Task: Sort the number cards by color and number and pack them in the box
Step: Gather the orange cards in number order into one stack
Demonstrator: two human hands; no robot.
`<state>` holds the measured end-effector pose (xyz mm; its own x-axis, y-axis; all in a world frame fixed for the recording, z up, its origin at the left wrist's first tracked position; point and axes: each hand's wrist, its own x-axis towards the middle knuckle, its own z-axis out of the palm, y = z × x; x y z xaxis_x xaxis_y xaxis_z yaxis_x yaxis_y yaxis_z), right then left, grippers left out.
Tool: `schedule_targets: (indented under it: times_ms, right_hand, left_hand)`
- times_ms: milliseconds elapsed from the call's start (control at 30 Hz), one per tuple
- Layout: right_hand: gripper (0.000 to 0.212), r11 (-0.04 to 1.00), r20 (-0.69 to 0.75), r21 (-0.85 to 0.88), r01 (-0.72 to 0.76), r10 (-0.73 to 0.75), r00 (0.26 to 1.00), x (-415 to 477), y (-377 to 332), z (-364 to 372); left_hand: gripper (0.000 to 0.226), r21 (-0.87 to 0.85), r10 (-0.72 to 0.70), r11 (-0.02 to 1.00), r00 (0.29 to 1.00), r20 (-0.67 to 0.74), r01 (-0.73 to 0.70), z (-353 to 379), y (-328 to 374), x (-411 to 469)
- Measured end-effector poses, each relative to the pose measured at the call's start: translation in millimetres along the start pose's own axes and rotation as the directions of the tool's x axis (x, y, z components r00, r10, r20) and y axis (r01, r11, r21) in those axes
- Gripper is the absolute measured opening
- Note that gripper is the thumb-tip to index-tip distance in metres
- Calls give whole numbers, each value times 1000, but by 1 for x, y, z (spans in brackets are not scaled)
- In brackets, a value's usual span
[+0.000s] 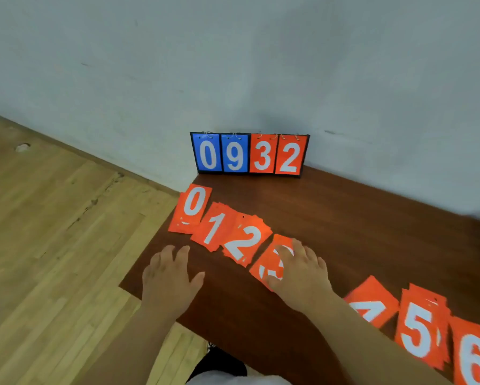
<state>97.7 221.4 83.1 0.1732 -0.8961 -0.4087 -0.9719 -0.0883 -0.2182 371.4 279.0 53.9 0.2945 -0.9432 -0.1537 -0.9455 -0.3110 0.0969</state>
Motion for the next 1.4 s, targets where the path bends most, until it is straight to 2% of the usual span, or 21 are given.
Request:
schedule_targets:
  times_ms: [267, 433, 633, 767, 833, 967, 1100, 1167, 1200, 1267, 1300, 1400]
  right_hand:
    - [82, 998, 55, -26, 65, -63, 996, 103, -121, -9]
    - [87, 987, 134, -103, 125, -110, 985, 164, -172, -2]
    - [92, 962, 198, -198, 190, -150, 969, 208, -195, 23]
    - [92, 960, 223, -185, 210, -167, 960, 219, -207, 39]
    - [91, 957, 226, -174, 231, -189, 955, 223, -215, 44]
    - [88, 957, 227, -119, 265, -233, 946, 231, -225, 46]
    - [77, 960, 169, 48, 276, -281, 945, 229, -219, 37]
    - [68, 936, 139, 290, 199, -247, 959, 224, -211, 33]
    - [63, 885, 140, 447, 132, -214, 967, 221, -206, 30]
    - [51, 717, 143, 697, 25, -172, 975, 212, -197, 23]
    - [46, 659, 131, 752, 3, -154, 979, 207, -193, 20]
    - [45, 576, 74, 816, -46, -25, 997, 193, -175, 14]
  left_hand:
    - [78, -74, 22, 997, 994, 107, -14, -12, -91, 107]
    - [77, -257, 21, 966, 975, 222, 38, -1, -111, 152]
    - [77, -543, 18, 820, 940, 341, 181, 23, -112, 195]
    - [66, -712, 33, 629, 904, 426, 313, 38, -108, 214]
    - [57, -759, 67, 565, 898, 434, 324, 42, -108, 220]
    - [44, -757, -15, 568, 924, 382, 323, 45, -107, 232]
    - [40, -762, -178, 525, 924, 337, 379, 28, -102, 237]
    - [39, -788, -195, 492, 929, 315, 370, 14, -100, 236]
    - [41, -804, -175, 479, 936, 307, 353, 8, -98, 235]
    - [46, -833, -87, 457, 948, 306, 310, 0, -88, 230]
    - [49, -850, -28, 437, 949, 314, 295, -3, -80, 226]
    - [52, -881, 115, 402, 940, 320, 251, -6, -50, 214]
